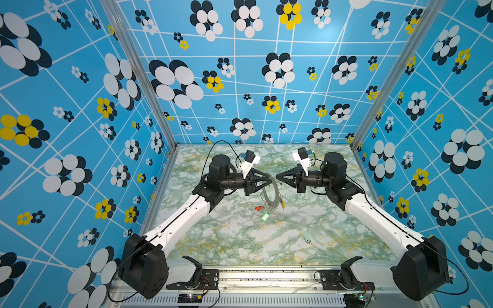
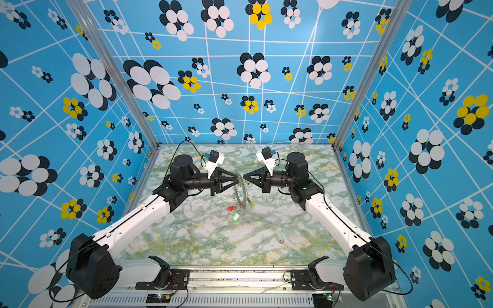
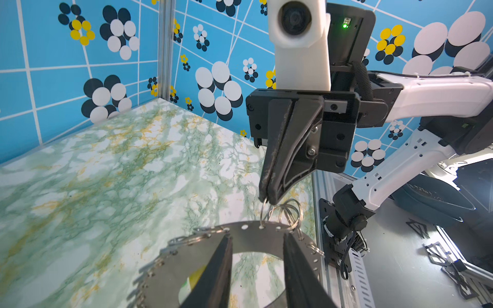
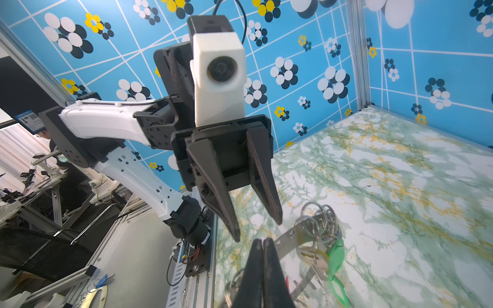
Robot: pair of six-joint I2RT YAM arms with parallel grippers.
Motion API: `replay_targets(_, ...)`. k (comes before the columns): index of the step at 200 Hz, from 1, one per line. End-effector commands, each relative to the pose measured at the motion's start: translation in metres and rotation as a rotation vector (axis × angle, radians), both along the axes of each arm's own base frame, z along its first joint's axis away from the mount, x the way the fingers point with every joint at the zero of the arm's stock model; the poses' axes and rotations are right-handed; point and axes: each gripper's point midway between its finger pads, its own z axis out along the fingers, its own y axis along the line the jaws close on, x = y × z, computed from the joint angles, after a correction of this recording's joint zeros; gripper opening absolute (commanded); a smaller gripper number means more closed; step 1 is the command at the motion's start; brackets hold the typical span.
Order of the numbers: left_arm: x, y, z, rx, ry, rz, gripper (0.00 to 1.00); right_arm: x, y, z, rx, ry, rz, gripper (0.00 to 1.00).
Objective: Put the keys on the keyring
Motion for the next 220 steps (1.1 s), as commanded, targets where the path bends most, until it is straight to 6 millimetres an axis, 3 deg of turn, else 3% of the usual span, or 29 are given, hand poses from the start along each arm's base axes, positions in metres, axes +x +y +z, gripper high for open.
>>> replay_targets(1, -0.006, -0.007, 0.011, -0.042, -0.019, -0.047, 0.3, -0.007, 0.001, 0.024, 0.039, -0.06, 0.042, 0.0)
replay_targets(48, -0.016, -0.016, 0.004, -0.02, 0.014, -0.105, 0.24, -0.01, 0.001, 0.026, 0.035, -0.07, 0.044, 0.0)
replay_targets(126, -0.015, -0.02, -0.002, -0.01, 0.022, -0.104, 0.26, -0.022, 0.006, 0.031, 0.03, -0.087, 0.084, 0.0)
replay_targets(182, -0.02, -0.02, 0.009, -0.031, -0.014, -0.108, 0.24, -0.031, 0.008, 0.03, 0.012, -0.081, 0.11, 0.0)
replay_targets(220, -0.023, -0.018, 0.004, -0.013, -0.026, -0.103, 0.22, -0.035, 0.008, 0.034, 0.018, -0.082, 0.126, 0.0)
